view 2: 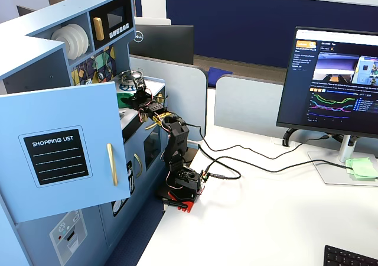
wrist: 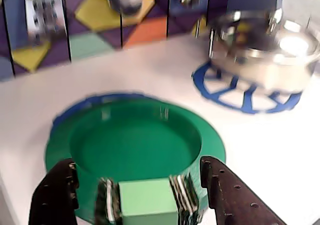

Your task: Take off the lid from the green recipient and place it on the counter

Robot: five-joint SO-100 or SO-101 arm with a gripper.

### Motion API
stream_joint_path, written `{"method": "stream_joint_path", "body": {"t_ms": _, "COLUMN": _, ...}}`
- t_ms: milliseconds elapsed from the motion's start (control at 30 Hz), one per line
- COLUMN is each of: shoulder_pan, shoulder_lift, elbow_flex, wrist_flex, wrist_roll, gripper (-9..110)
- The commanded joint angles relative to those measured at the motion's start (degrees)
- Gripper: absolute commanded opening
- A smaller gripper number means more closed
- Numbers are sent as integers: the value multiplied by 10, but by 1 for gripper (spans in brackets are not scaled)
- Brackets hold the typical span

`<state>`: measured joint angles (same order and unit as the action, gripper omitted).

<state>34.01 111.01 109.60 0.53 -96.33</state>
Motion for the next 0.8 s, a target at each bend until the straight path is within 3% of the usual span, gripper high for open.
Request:
{"method": "stream_joint_path", "body": {"t_ms": 0, "shoulder_pan": -15, "shoulder_lift": 127, "elbow_flex": -68, "wrist_flex": 102, "wrist_roll": 7, "gripper": 25}}
{"method": "stream_joint_path", "body": {"t_ms": 167, "shoulder_pan": -66, "shoulder_lift": 278, "elbow_flex": -100, "wrist_flex": 403, "wrist_roll": 0, "gripper": 21}}
{"method": "stream_joint_path", "body": {"t_ms": 267, "shoulder_pan": -116, "shoulder_lift": 367, "elbow_flex": -36, "wrist_flex": 524, "wrist_roll": -21, "gripper": 16}}
{"method": "stream_joint_path", "body": {"t_ms": 500, "shoulder_pan": -223, "shoulder_lift": 530, "elbow_flex": 209, "wrist_flex": 671, "wrist_roll": -24, "gripper": 6}}
{"method": "stream_joint_path", "body": {"t_ms": 767, "shoulder_pan": -330, "shoulder_lift": 648, "elbow_flex": 443, "wrist_flex": 693, "wrist_roll": 40, "gripper": 0}}
